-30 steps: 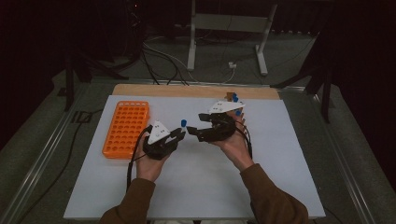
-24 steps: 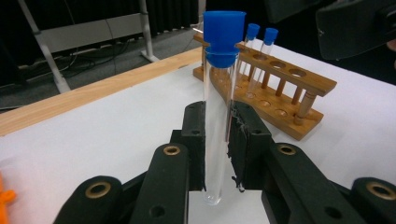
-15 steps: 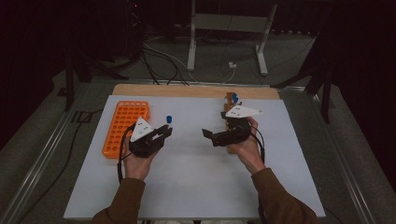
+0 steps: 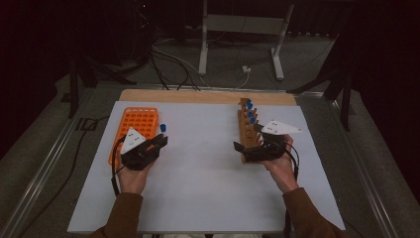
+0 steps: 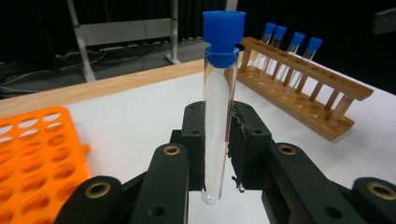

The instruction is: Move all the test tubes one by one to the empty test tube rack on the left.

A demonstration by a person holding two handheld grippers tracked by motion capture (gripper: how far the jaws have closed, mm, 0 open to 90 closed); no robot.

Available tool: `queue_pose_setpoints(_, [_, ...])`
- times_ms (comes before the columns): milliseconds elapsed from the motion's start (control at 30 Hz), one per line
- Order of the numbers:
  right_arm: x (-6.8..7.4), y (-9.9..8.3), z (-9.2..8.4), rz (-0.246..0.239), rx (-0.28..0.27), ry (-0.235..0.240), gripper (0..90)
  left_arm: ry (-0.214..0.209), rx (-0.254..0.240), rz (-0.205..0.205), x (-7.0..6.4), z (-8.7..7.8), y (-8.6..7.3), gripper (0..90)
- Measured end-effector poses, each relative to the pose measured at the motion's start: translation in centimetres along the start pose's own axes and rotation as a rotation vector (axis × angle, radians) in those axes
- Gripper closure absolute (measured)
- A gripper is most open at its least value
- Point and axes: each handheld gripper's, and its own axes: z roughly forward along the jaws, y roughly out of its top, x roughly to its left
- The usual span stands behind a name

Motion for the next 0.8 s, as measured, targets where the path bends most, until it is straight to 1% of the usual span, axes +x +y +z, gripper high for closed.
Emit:
queue_pose_setpoints(33, [-0.3,-0.5,-0.6,0.004,-0.004,-0.005,0.0,0.004,0.0,-0.002,0.2,-0.1,-0.2,78.1])
queue_pose_setpoints(67, [-0.3,-0.5,-0.6,0.004,-0.004,-0.005,0.0,0.009,0.003,-0.004,0.4,-0.3,-0.3,78.1])
queue_pose_setpoints(133, [-0.7,-0.9,-1.1,0.01,-0.008,-0.012,0.0,0.02,0.003,-0.014,0.8,-0.5,-0.7,78.0])
queue_pose_setpoints(167, [-1.0,-1.4,-1.5,0.02,-0.008,-0.021,0.0,0.027,0.001,-0.018,1.0,-0.7,-0.8,78.0])
queue_pose_setpoints(200, [-1.0,-1.4,-1.5,0.02,-0.008,-0.021,0.0,0.033,0.0,-0.024,1.2,-0.8,-1.0,78.0])
queue_pose_setpoints(233, [-1.5,-1.8,-1.8,0.031,-0.012,-0.028,0.0,0.038,-0.001,-0.027,1.4,-1.0,-1.1,78.0])
queue_pose_setpoints(267, [-1.5,-1.8,-1.8,0.031,-0.012,-0.028,0.0,0.04,-0.005,-0.03,1.6,-1.1,-1.2,78.0])
queue_pose_setpoints(333, [-1.9,-2.1,-2.1,0.044,-0.016,-0.031,0.0,0.049,-0.006,-0.036,1.9,-1.4,-1.4,78.0])
queue_pose_setpoints(433, [-2.1,-2.6,-2.4,0.052,-0.024,-0.042,0.0,0.064,-0.01,-0.044,2.5,-1.8,-1.7,78.0])
queue_pose_setpoints(567, [-2.1,-3.1,-2.4,0.049,-0.021,-0.05,0.0,0.087,-0.01,-0.046,2.9,-2.3,-2.1,78.1])
queue_pose_setpoints(767, [-2.0,-3.2,-2.5,0.042,-0.016,-0.052,0.0,0.111,-0.013,-0.059,3.6,-3.1,-2.9,78.0])
queue_pose_setpoints(800, [-2.0,-3.2,-2.5,0.047,-0.019,-0.052,0.0,0.114,-0.013,-0.061,3.6,-3.2,-3.0,78.0])
